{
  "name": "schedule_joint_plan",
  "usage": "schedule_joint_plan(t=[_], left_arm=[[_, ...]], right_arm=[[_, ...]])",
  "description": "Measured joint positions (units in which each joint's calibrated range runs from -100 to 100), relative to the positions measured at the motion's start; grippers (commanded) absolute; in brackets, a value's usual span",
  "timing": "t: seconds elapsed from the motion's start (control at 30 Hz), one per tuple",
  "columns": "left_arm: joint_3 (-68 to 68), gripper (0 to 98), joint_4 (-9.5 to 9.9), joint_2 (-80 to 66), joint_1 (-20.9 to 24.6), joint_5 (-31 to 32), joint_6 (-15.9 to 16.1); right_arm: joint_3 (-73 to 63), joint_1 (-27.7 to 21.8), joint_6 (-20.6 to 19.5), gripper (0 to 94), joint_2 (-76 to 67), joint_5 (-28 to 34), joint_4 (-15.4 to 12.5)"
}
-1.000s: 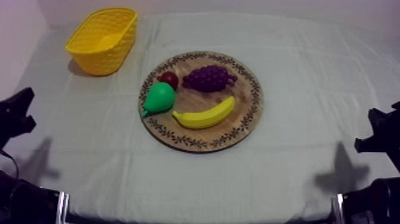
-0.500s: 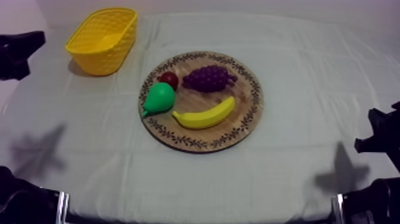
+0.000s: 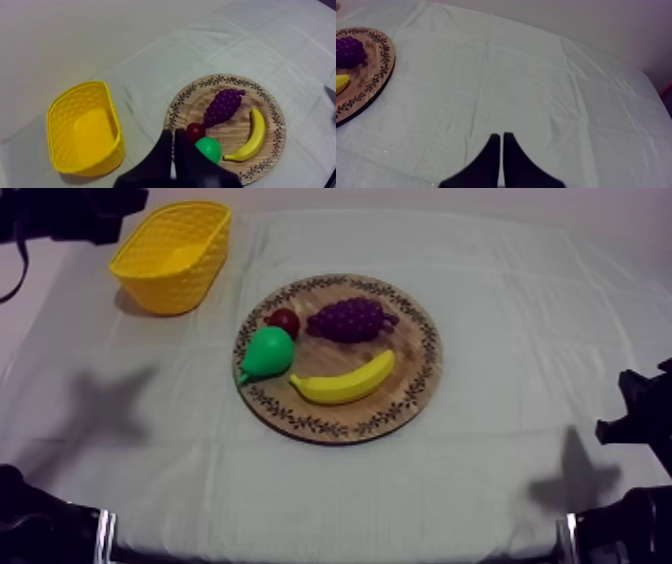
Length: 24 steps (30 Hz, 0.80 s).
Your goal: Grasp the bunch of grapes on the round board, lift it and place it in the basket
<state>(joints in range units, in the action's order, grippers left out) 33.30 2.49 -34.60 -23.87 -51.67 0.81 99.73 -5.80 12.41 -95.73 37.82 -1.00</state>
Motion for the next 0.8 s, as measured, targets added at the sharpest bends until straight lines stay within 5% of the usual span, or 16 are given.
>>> schedule_joint_plan(t=[0.33,0.8], left_arm=[[-15.1,0.0,1.7,15.0,-2.5,-9.4,2.0],[-24.2,0.0,-1.84,32.0,-3.7,-8.9,6.8]], right_arm=[[0.0,0.0,0.2,0.2,0.0,0.0,0.0],[0.0,0.0,0.0,0.2,0.0,0.0,0.0]])
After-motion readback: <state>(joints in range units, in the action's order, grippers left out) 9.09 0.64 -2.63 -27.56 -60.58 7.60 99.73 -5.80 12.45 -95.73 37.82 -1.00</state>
